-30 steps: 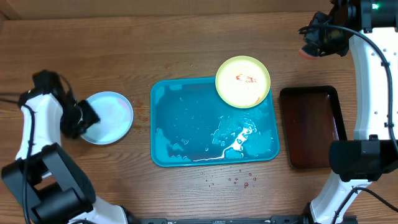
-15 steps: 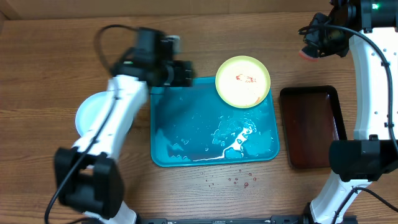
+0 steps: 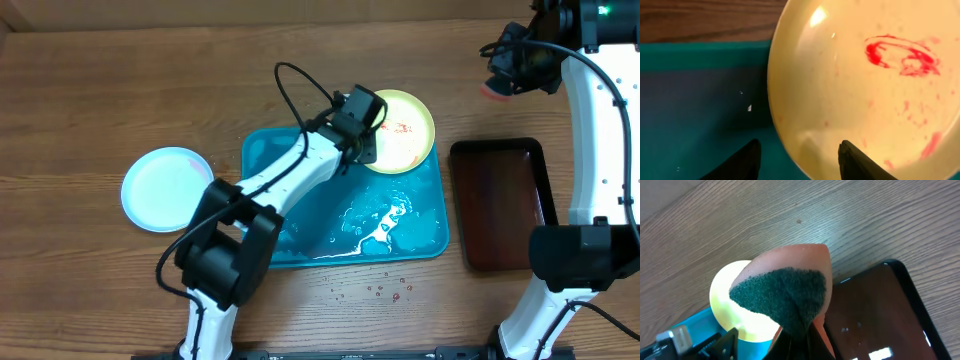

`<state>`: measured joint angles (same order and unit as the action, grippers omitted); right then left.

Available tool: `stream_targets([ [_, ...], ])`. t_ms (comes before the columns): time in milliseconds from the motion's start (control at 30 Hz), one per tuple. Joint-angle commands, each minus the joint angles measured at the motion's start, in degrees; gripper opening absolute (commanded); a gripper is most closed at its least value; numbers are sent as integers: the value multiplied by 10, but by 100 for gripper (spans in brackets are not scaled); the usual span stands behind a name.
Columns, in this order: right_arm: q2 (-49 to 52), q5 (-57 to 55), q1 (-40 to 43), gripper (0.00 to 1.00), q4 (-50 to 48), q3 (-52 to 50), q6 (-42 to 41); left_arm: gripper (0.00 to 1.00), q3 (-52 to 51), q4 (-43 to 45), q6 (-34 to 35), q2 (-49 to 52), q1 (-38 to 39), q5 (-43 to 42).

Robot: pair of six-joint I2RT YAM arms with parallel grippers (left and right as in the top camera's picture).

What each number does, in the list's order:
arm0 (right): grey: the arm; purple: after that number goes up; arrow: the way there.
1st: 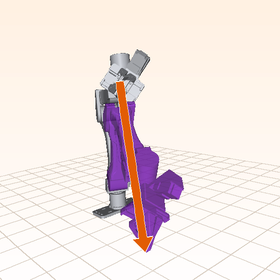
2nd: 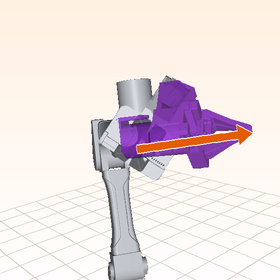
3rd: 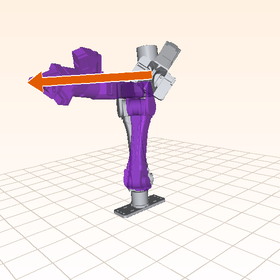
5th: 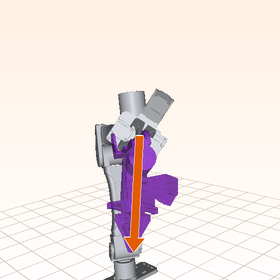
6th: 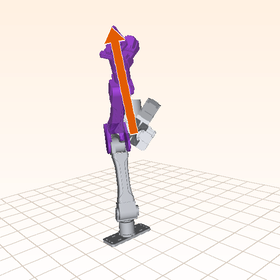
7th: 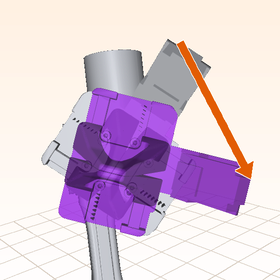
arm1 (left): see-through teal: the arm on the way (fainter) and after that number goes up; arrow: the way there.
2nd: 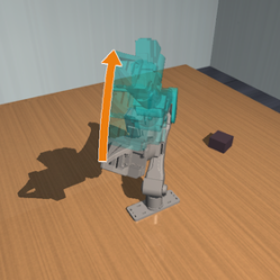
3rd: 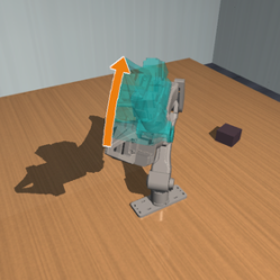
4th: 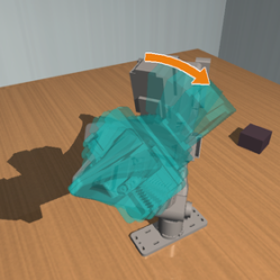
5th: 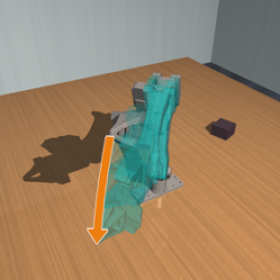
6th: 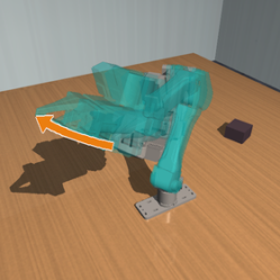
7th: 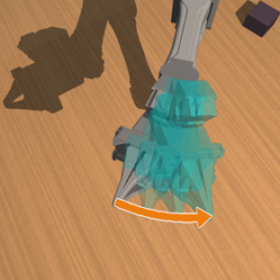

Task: Clean dirty plates on tray and stack at the side
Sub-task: 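Move left gripper to the remaining yellow plate and grip its rim, then scrub the remaining yellow plate with the sponge in the right gripper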

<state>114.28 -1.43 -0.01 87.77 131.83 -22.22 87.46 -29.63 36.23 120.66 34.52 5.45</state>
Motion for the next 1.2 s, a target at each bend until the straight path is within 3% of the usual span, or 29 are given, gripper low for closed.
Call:
stream_targets([
  [0, -1, 2, 1, 4, 0, 4, 2, 49, 15, 4, 68, 34, -3, 31],
  [100, -1, 2, 1, 4, 0, 4, 2, 39, 15, 3, 78, 54, -4, 31],
  [233, -1, 2, 1, 4, 0, 4, 2, 8, 16, 3, 77, 55, -4, 31],
  [267, -1, 2, 1, 4, 0, 4, 2, 4, 16, 3, 76, 54, -5, 32],
  [467, -1, 33, -7, 4, 0, 1, 2, 4, 25, -45, 43, 26, -23, 30],
  [600, 0, 79, -33, 4, -7, -22, 26, 4, 38, -150, -40, -23, -45, -6],
  [800, 0, 110, -101, 4, -38, -107, 28, 4, 31, -293, -46, -44, -84, -55],
  [1167, 0, 142, -236, 4, -231, -356, -23, 4, -66, -249, -72, -44, -142, -160],
])
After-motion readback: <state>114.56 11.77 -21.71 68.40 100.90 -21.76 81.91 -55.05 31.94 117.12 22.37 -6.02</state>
